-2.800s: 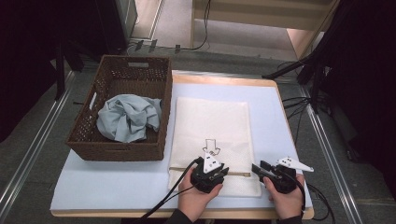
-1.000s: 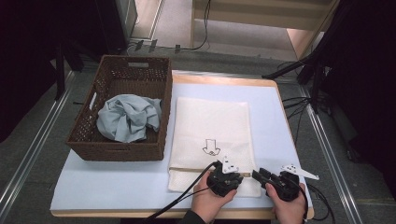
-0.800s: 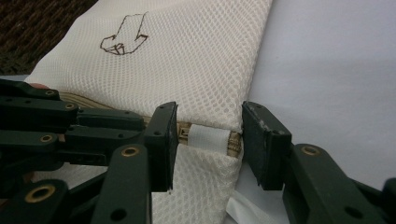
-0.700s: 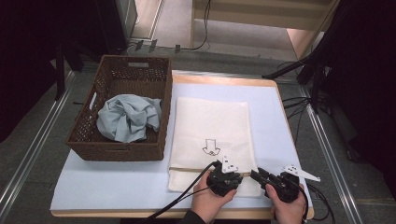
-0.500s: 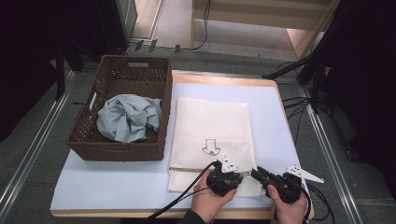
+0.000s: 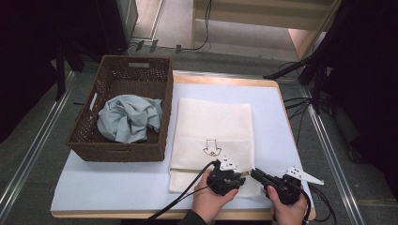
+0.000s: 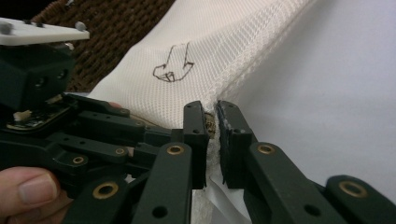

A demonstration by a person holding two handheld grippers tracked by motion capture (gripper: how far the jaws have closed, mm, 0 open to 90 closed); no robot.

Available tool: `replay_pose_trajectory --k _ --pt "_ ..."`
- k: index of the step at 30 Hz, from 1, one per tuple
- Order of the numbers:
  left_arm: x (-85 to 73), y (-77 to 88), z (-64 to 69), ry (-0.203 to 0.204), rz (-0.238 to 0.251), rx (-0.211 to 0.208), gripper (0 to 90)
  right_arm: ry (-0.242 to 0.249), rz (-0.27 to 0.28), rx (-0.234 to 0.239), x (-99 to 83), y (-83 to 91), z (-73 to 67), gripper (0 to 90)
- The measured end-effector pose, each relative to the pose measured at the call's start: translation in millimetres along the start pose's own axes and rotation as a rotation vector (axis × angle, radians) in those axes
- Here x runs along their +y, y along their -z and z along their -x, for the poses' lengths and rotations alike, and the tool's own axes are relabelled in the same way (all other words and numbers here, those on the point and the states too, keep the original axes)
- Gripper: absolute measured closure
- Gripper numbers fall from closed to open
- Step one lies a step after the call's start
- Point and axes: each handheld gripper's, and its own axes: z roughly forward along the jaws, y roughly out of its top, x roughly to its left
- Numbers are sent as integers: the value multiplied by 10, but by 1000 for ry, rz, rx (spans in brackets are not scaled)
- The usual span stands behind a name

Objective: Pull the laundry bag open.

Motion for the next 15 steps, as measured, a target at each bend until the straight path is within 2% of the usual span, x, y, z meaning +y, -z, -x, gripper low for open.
replay_pose_trajectory --k 1,2,3,5,7,9,15 --pt "0 3 -2 5 7 -5 717 0 0 0 0 0 0 840" --pt "2 17 -15 5 28 -24 698 20 15 41 9 4 -19 842" --pt "3 21 -22 8 35 -32 690 36 21 57 15 4 -30 842" --pt "4 26 -28 11 47 -44 677 53 24 65 20 4 -53 843" --pt "3 28 -24 7 53 -43 679 49 27 62 20 12 -51 843" --pt "0 43 -12 -10 71 -68 693 63 30 54 23 20 -47 843" --pt "-13 85 -7 -2 95 -71 729 104 29 11 27 30 -80 843"
